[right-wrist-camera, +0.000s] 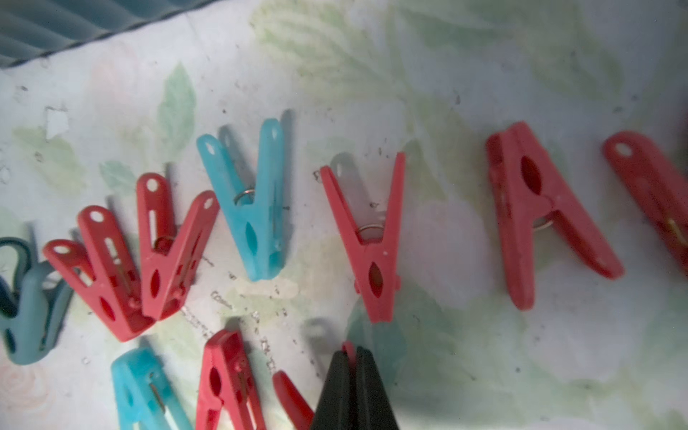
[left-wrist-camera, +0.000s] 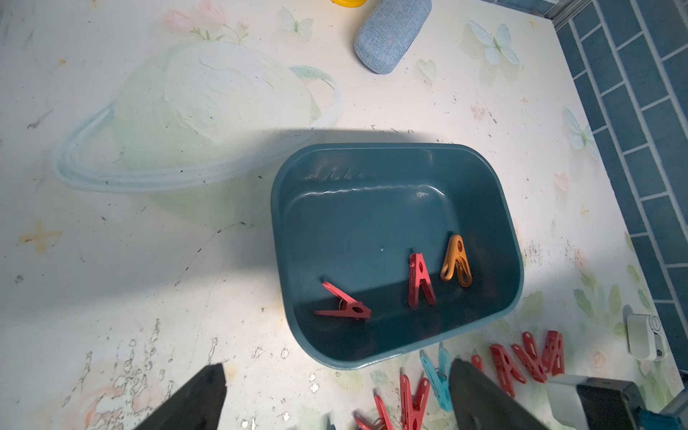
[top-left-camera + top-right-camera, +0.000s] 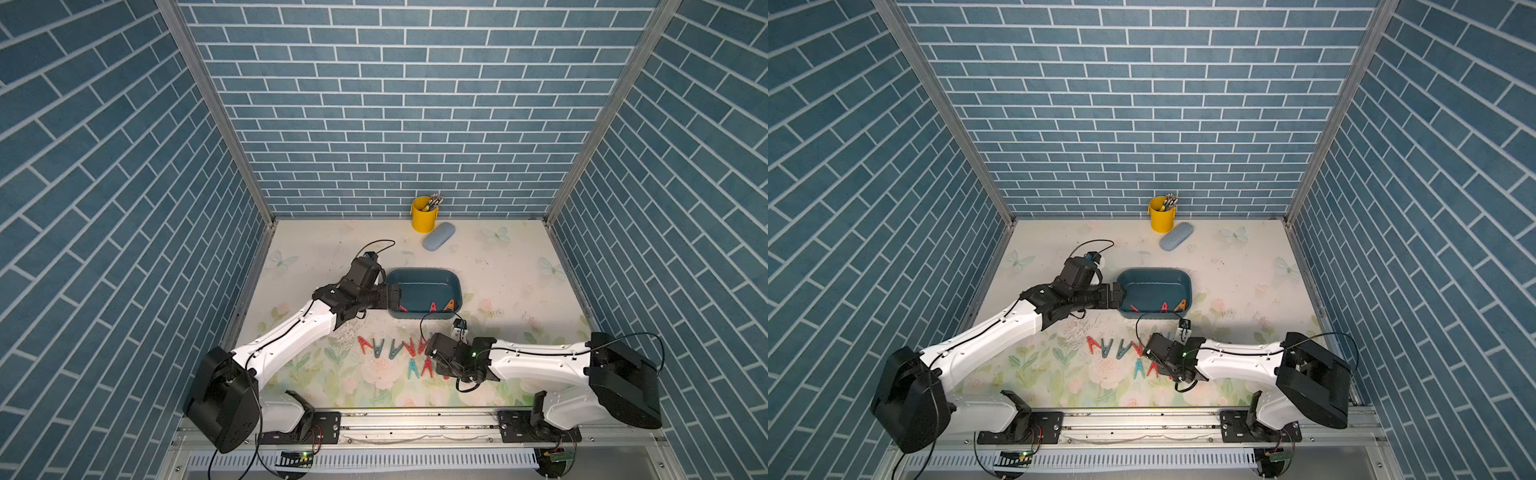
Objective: Take the clothespins out of the storage box
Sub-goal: Place the clothespin at the center of the board.
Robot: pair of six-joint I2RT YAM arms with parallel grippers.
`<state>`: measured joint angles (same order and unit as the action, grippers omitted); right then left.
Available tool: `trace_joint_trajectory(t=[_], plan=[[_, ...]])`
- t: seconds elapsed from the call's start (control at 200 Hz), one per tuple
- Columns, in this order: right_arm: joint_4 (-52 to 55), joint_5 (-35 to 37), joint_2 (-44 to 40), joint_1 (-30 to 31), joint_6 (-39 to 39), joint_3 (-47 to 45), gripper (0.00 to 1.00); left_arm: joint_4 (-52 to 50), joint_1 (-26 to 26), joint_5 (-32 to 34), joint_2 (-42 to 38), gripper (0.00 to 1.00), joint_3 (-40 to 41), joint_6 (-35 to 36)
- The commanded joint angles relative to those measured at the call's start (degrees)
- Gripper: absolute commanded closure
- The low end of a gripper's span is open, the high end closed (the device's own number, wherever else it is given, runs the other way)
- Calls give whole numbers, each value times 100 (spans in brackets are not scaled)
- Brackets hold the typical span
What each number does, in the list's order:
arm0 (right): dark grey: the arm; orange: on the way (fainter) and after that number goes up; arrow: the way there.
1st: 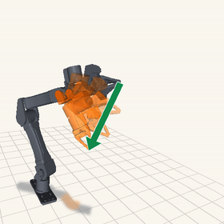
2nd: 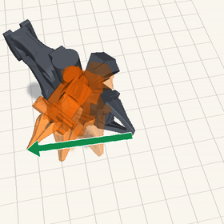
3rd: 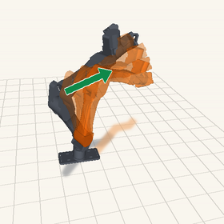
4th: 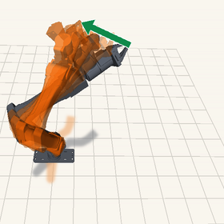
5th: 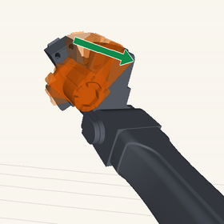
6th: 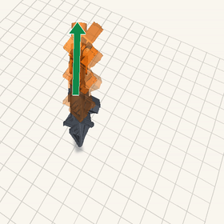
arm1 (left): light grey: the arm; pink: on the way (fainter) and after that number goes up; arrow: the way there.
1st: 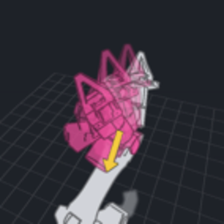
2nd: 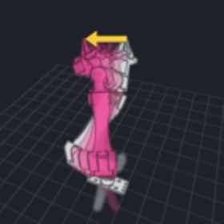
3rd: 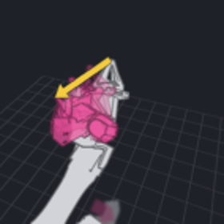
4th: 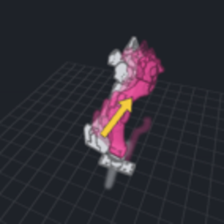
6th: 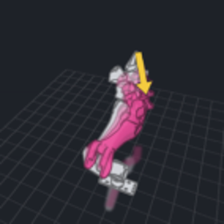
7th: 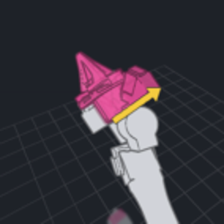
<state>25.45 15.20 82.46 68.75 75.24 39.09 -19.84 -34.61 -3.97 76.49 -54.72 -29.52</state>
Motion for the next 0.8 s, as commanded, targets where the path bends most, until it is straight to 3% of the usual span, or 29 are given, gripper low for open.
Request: trace_joint_trajectory(t=[0.0, 0.185, 0.555, 0.795], plan=[[-135, 85, 39, 37, 219, -13, 98, -143, 43, -8, -109, 0, -8, 43], [-278, 61, 26, 42, 97, -16, 82, -161, 49, 1, -134, 0, 14, 25], [116, 450, -499, 2, -331, 419, 68, -30, 48, -143, -64, 0, 5, 25], [129, 642, -1091, -393, -1091, 684, 43, 136, 46, -284, 124, 0, -48, -48]])
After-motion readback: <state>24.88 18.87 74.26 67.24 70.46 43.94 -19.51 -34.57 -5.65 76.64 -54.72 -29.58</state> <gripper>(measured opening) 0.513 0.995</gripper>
